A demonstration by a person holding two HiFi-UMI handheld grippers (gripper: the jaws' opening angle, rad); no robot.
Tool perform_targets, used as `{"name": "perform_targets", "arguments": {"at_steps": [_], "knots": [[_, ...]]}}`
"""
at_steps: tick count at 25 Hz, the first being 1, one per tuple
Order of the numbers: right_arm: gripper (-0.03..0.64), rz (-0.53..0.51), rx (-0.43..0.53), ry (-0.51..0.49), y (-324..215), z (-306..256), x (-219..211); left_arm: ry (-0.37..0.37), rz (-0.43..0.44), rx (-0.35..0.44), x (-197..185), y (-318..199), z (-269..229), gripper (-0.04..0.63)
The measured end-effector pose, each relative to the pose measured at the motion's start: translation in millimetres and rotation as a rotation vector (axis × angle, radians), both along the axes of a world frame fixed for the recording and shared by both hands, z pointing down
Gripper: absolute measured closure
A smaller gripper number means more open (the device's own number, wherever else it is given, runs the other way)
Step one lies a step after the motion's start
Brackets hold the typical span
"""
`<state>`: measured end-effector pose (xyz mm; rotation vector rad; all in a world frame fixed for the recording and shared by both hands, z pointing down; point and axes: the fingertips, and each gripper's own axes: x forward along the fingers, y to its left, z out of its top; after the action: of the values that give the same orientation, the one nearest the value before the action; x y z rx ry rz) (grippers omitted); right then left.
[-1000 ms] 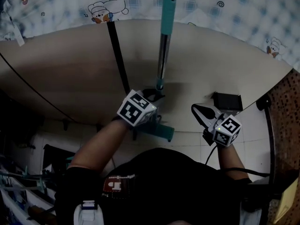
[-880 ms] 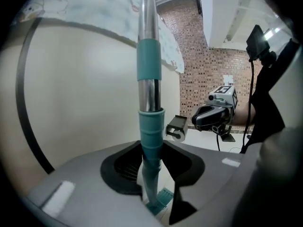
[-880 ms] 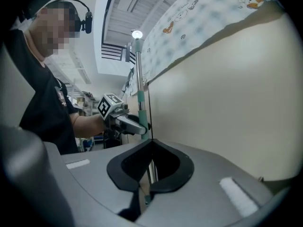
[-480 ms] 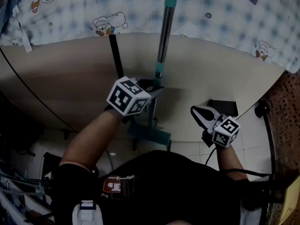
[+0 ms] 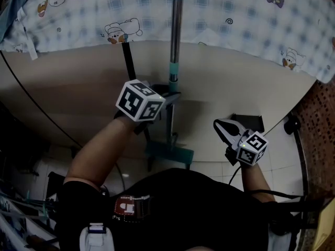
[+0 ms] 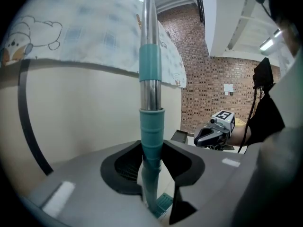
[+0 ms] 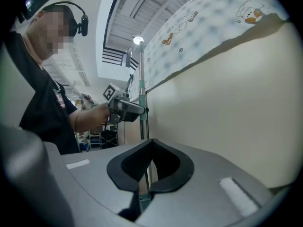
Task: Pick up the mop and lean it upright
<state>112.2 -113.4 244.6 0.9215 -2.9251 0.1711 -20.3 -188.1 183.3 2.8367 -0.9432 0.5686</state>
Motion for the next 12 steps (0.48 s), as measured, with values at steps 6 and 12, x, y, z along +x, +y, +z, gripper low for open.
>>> {"name": "perform_targets", "arguments": {"at_steps": [6, 12], "knots": [[0.603, -0.003, 0.009, -0.001, 0.8, -1.5, 1.1, 0.002, -0.002, -0.004, 1.7, -2.4, -0.2, 0.465], [0.603, 0.001, 0.01, -0.007, 3.1, -1.8, 3.8, -0.001, -0.005, -0.002, 1.8, -0.5, -3.0, 0.465]]}}
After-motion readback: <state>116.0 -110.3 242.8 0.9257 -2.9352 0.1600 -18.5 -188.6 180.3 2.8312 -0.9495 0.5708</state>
